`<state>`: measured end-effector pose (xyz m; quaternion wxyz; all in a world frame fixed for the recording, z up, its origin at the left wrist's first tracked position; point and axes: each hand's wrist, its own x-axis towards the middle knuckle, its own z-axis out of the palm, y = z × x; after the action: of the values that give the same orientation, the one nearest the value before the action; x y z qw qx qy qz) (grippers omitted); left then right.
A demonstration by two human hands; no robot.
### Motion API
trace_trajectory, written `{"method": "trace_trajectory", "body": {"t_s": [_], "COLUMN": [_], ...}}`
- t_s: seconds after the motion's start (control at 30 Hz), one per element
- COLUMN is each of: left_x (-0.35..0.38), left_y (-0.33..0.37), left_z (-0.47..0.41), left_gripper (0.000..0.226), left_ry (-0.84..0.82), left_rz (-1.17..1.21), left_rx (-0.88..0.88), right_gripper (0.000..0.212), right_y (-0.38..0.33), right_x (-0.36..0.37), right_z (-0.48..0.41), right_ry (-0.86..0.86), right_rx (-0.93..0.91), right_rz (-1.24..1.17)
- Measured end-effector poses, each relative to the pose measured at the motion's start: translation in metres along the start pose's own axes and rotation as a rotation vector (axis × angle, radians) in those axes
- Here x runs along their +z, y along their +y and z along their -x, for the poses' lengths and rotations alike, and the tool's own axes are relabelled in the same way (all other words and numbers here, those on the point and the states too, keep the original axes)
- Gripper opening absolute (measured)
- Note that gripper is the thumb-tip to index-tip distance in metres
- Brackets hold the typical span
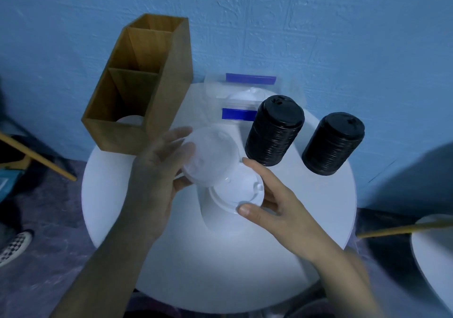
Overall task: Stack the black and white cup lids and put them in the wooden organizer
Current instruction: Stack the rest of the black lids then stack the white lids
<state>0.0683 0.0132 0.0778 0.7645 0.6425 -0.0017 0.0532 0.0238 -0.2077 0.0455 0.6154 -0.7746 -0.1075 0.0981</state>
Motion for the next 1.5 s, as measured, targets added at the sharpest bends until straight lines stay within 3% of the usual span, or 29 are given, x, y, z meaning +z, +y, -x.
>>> {"method": "trace_trajectory", "body": {"t_s": [0.17,0.37,0.53,0.7,0.9,0.97,1.1,1.37,1.5], "left_x": [0.008,0.01,0.009,0.011,0.01,0.008,0.01,0.004,-0.004], "left_y": [-0.012,-0.023,-0.029,-0.039,-0.046,-0.048,-0.047,-0.054,-0.056], "left_z": [0.008,0.014,0.017,0.025,0.02,0.018,0.02,0.019,0.018], "left_gripper": [0.023,0.032,0.035,0.02,0.047,0.044,0.033,0.061,0.076], "left_ry": [-0.002,-0.085,-0.071,-0.001,0.021,0.009,-0.065,-0.327,-0.434], "left_rz": [-0.309,-0.518,-0.535,-0.637,-0.702,-0.685,-0.593,-0.43,-0.41], "left_rx": [0.138,0.198,0.211,0.339,0.426,0.444,0.372,0.183,0.141], "right_gripper": [0.071,0.091,0.092,0.086,0.085,0.08,0.065,0.063,0.078], "right_y": [-0.001,0.009,0.007,0.006,0.003,0.001,-0.002,0.0,0.001], "right_x": [0.0,0.0,0.001,0.001,-0.001,-0.003,-0.004,-0.003,-0.002], "right_z": [0.001,0.002,0.002,0.001,-0.001,-0.001,0.0,0.001,0.0], "right_ry": [-0.005,0.035,0.018,0.013,-0.013,-0.03,-0.009,0.005,0.004], "right_rx": [-0.033,-0.009,-0.017,-0.028,-0.036,-0.037,-0.046,-0.02,-0.027], "right_rz": [0.022,0.025,0.018,0.03,0.044,0.039,0.03,0.004,0.029]}}
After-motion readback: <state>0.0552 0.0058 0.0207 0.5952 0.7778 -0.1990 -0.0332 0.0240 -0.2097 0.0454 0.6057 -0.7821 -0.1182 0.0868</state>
